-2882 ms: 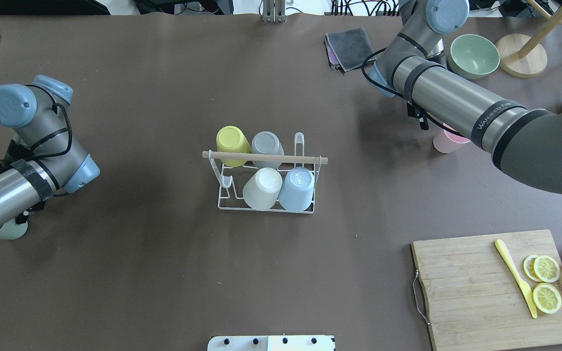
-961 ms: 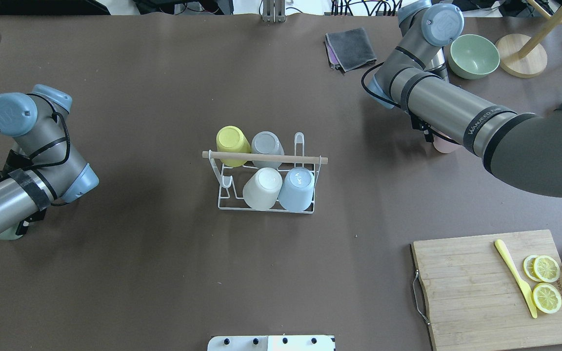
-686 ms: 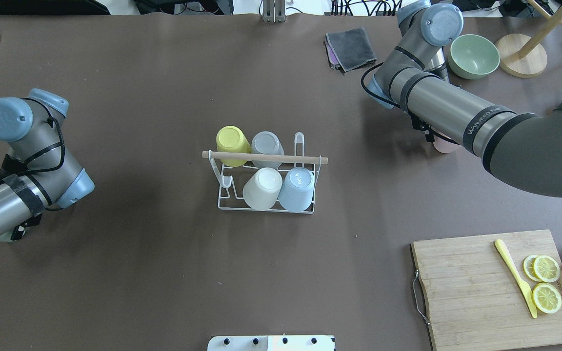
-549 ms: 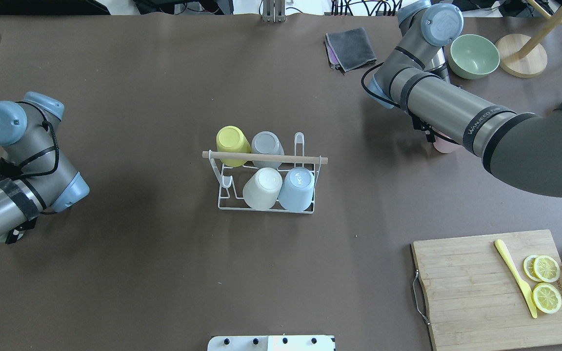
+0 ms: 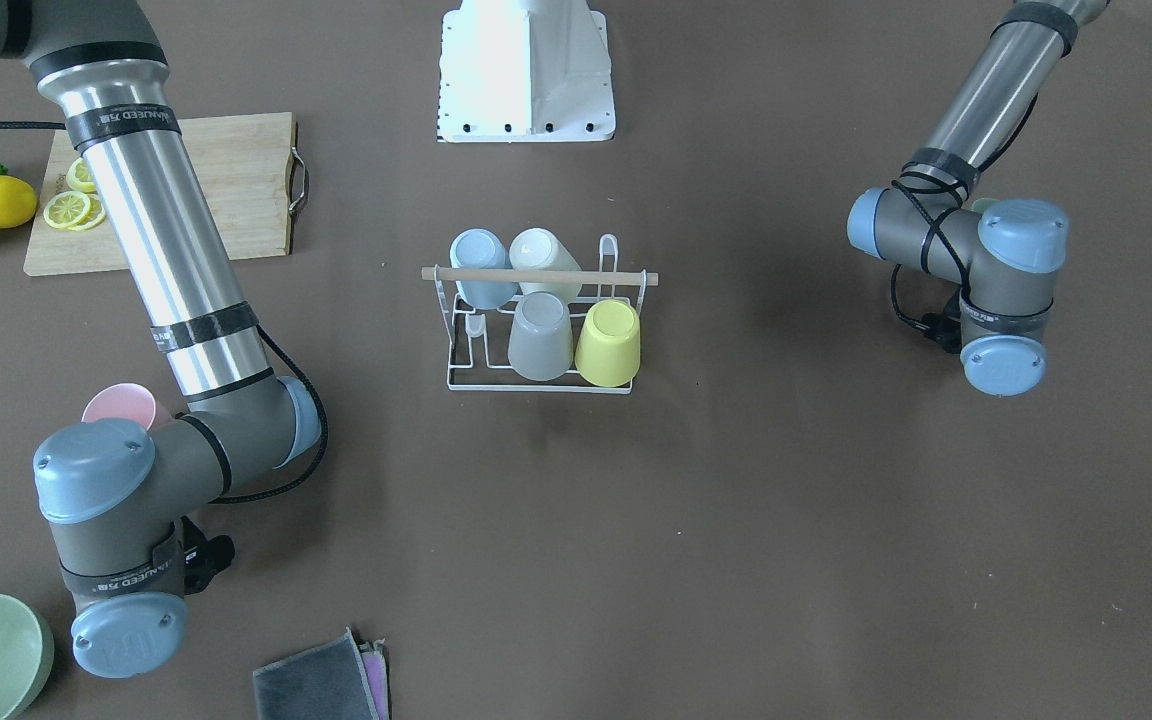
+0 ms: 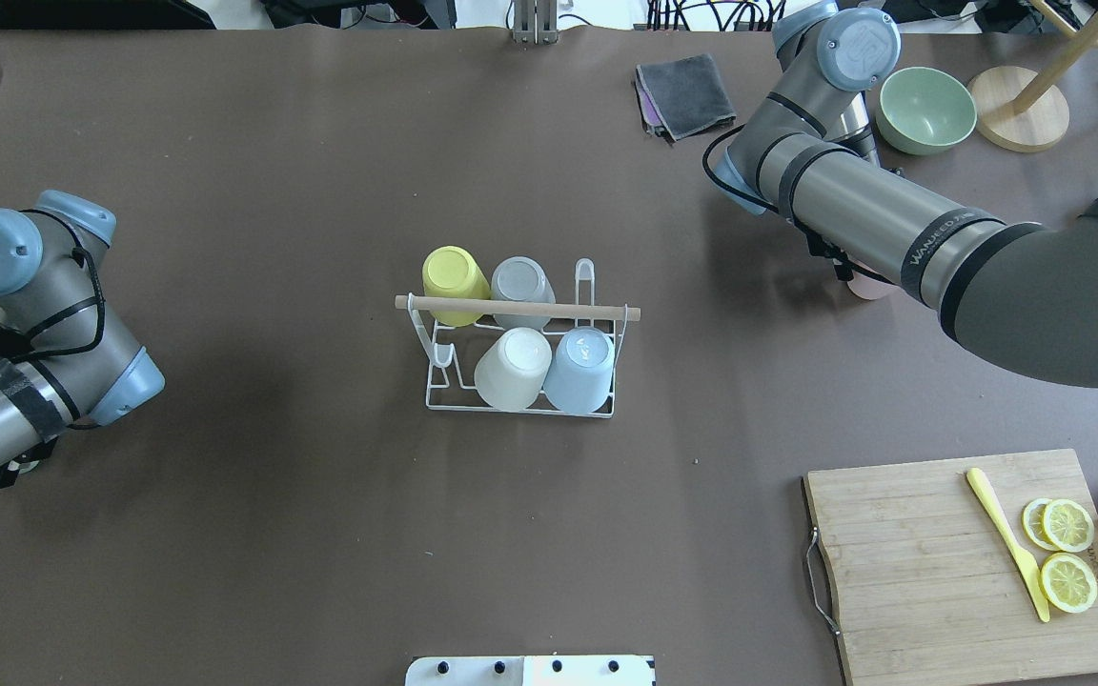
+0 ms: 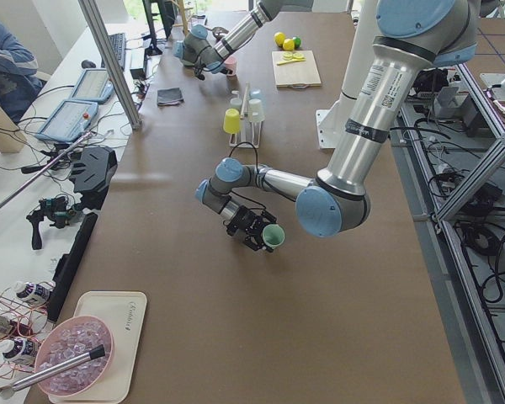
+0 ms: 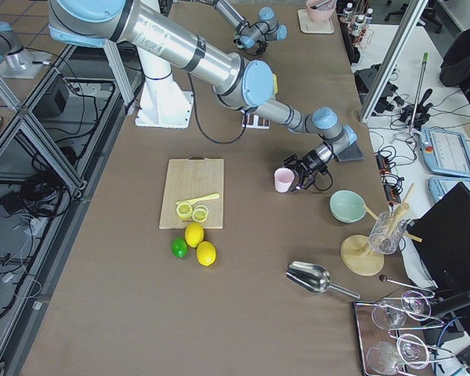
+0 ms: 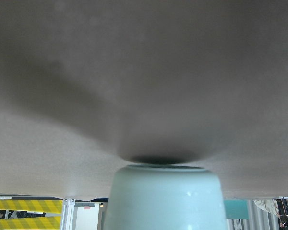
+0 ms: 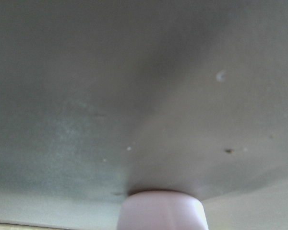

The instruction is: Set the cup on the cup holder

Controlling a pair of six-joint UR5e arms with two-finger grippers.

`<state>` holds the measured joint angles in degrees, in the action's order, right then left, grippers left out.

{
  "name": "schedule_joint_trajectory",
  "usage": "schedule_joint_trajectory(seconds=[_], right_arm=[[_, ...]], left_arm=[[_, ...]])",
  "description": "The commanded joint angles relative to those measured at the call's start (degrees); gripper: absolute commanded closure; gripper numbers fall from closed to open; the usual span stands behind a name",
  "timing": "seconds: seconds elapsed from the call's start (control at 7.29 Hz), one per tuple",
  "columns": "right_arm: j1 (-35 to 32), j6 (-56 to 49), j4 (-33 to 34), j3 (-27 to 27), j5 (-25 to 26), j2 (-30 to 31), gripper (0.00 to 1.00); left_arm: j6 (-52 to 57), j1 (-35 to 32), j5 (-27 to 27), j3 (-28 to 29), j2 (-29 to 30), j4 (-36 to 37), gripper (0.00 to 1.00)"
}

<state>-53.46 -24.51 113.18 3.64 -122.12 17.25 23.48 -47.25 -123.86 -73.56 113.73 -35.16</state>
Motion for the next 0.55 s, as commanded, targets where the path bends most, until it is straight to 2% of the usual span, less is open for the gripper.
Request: schedule_joint_trajectory(seconds=[0.0, 0.27, 0.41], right_arm=[[0.2, 0.1, 0.1, 0.0, 0.7, 0.1, 0.00], [0.3, 0.1, 0.2, -0.1, 0.7, 0.2, 0.00], [0.4, 0.1, 0.5, -0.2, 1.0, 0.2, 0.00]], left_arm=[[0.1, 0.1, 0.1, 0.3, 0.2, 0.5, 1.00], [0.6, -1.1, 0.9, -1.0, 0.8, 2.5, 1.00], [-0.1, -2.6, 2.4, -3.9, 1.6, 3.7, 1.00]])
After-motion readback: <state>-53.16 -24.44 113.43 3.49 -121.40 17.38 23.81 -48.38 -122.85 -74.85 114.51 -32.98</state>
